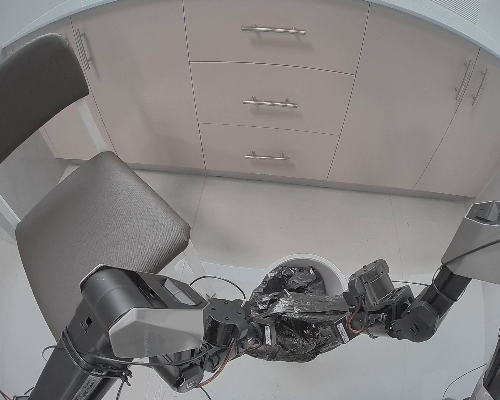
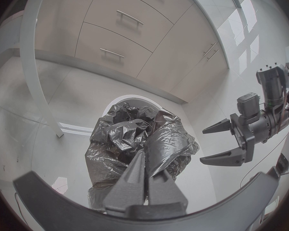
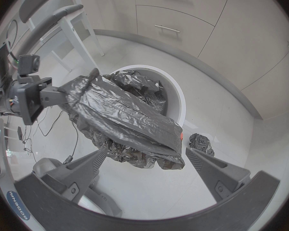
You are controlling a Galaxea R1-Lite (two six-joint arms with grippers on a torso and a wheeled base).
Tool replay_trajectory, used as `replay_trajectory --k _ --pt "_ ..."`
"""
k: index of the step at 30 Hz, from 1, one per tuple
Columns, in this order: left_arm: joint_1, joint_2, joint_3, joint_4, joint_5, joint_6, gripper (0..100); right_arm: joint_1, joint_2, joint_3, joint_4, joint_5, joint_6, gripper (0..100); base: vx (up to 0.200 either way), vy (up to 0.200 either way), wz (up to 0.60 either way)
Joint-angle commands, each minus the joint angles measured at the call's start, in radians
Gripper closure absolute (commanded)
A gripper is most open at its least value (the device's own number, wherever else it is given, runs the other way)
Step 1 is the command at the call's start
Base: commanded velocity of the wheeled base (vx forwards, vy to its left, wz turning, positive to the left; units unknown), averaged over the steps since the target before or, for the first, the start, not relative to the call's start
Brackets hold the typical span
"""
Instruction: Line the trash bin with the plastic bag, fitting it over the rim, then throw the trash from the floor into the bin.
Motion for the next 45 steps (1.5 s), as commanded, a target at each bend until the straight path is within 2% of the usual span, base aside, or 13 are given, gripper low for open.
replay_trajectory --k 1,9,18,23,26,33,41,45 --pt "0.0 -0.002 0.0 -0.001 0.001 -0.001 100 -0.015 0.061 -0.034 0.0 -0.001 -0.005 0 0.0 0.0 0.0" --pt "0.0 -0.005 -0.005 -0.001 0.001 -0.001 100 -0.01 0.109 -0.086 -0.001 -0.032 -0.011 0 0.0 0.0 0.0" --pt "0.028 -0.01 -0.061 0.016 -0.008 0.003 100 -0.029 0.194 -0.126 -0.179 -0.062 -0.006 0 0.0 0.0 0.0" --pt "0.028 -0.007 -0.086 0.033 -0.01 0.004 100 -0.039 0.233 -0.156 -0.218 -0.125 -0.005 0 0.0 0.0 0.0" --pt "0.032 -0.01 -0.124 0.087 -0.01 0.006 100 -0.053 0.244 -0.176 -0.233 -0.171 -0.002 0 0.0 0.0 0.0" --pt "0.037 -0.014 -0.141 0.133 -0.01 0.016 100 -0.067 0.24 -0.189 -0.299 -0.174 -0.012 0 0.0 0.0 0.0" --pt "0.038 -0.025 -0.146 0.148 -0.01 0.016 100 -0.113 0.248 -0.265 -0.294 -0.173 -0.042 0 0.0 0.0 0.0" --pt "0.038 -0.06 -0.169 0.24 -0.01 0.016 100 -0.133 0.262 -0.291 -0.299 -0.167 -0.042 0 0.0 0.0 0.0"
